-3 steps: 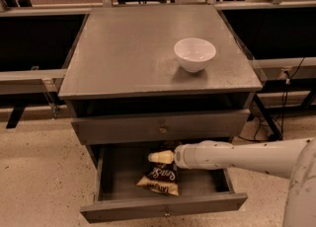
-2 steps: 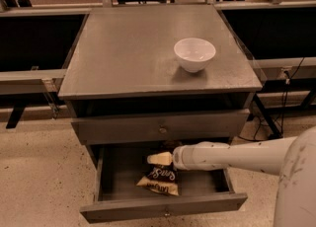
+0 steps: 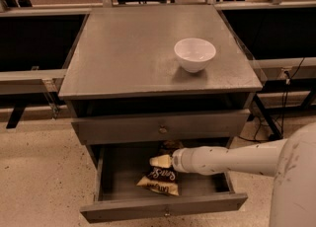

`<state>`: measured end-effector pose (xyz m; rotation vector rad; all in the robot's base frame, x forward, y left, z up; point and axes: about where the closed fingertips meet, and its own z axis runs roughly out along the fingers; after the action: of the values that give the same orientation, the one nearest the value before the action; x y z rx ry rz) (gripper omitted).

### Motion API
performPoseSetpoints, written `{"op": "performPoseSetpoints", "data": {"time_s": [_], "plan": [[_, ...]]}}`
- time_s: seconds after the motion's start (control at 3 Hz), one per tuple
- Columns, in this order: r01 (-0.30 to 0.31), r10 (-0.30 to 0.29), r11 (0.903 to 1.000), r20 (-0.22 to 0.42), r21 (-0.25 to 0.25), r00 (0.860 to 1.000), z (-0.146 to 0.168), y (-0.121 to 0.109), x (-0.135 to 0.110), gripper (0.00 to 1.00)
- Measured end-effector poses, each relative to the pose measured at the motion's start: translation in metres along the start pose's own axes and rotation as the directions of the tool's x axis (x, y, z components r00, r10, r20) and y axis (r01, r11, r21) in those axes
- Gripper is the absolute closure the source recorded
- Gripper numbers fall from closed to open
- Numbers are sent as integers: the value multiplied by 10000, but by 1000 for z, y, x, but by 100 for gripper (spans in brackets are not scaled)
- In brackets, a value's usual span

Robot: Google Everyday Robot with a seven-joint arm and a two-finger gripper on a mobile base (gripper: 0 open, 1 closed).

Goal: Pick brown chip bag from middle drawer and place on counter

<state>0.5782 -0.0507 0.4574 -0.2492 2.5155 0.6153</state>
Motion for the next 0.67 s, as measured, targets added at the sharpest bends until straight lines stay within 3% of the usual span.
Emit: {"op": "performPoseSetpoints", "data": {"time_s": [0.67], "plan": [[-602, 593, 9977, -266, -313, 9979, 13, -10, 7, 64]]}}
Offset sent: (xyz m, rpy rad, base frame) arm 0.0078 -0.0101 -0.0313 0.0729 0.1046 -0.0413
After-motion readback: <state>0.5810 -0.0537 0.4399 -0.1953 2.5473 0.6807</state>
